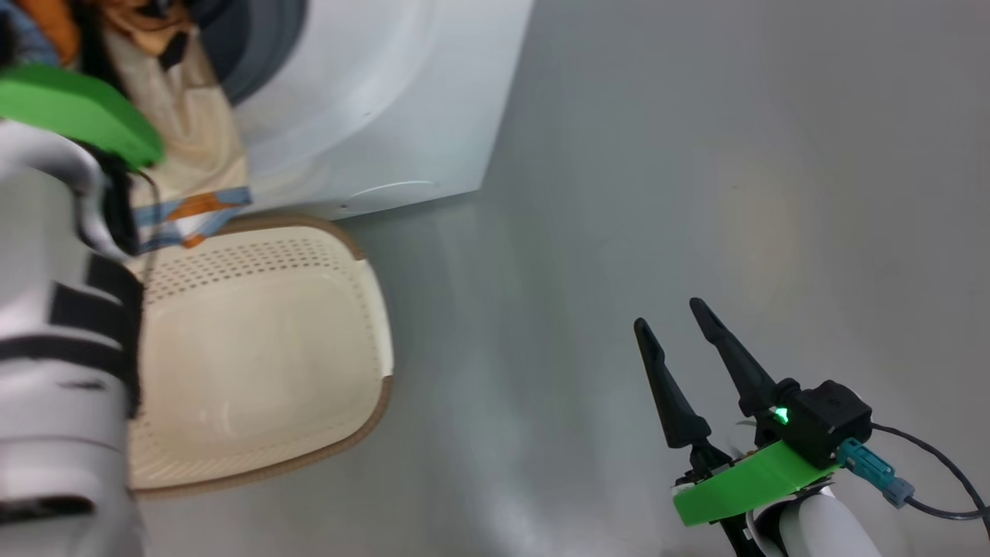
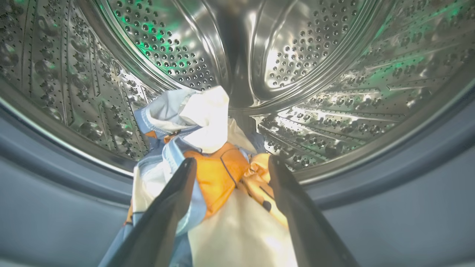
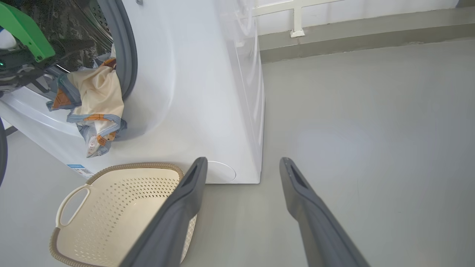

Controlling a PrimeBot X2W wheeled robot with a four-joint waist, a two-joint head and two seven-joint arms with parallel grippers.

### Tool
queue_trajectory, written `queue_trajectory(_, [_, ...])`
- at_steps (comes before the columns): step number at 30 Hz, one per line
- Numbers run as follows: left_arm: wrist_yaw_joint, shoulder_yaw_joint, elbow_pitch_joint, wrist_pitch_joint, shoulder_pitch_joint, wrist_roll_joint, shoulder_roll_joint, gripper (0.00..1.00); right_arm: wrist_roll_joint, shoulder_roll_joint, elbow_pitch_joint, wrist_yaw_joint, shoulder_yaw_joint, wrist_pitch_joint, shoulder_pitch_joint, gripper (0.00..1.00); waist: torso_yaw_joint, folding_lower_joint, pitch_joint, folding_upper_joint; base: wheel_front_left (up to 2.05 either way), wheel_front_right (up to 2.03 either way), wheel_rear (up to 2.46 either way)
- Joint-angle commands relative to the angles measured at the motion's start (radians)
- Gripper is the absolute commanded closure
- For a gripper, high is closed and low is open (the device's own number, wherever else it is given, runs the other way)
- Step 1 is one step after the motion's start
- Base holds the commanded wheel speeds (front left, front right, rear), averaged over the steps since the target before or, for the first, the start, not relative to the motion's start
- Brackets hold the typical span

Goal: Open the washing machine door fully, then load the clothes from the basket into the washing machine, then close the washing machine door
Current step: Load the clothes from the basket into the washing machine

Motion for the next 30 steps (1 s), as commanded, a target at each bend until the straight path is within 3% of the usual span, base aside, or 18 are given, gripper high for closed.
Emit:
queue_trajectory(1, [-0.011,0.003,-0.059,-0.005,0.058,0.005,0.021,0.00,-0.017,0.000,-0.020,0.009,0.016,-0.005,-0.007,0.00,0.057,0.0001,-0.011,0.0000,0.00,0.00,0.00])
queue_trajectory(9, [-0.044,-0.010,-0.294,-0.005,0.278,-0.002,-0.048,0.00,-0.060,-0.012,-0.026,0.009,-0.013,-0.005,-0.048,0.00,0.147,0.0001,-0.004,0.0000,0.00,0.00,0.00])
queue_trajectory(16, [-0.047,-0.017,-0.506,-0.005,0.496,0.003,-0.061,0.00,-0.072,-0.026,-0.024,0.009,0.006,-0.005,-0.080,0.00,0.156,0.0001,-0.005,0.0000,0.00,0.00,0.00])
queue_trajectory(30, [0.012,-0.044,-0.847,0.016,0.903,-0.001,-0.071,0.00,-0.082,-0.043,-0.039,0.009,-0.047,-0.005,-0.067,0.00,0.170,0.0001,-0.038,0.0000,0.00,0.00,0.00])
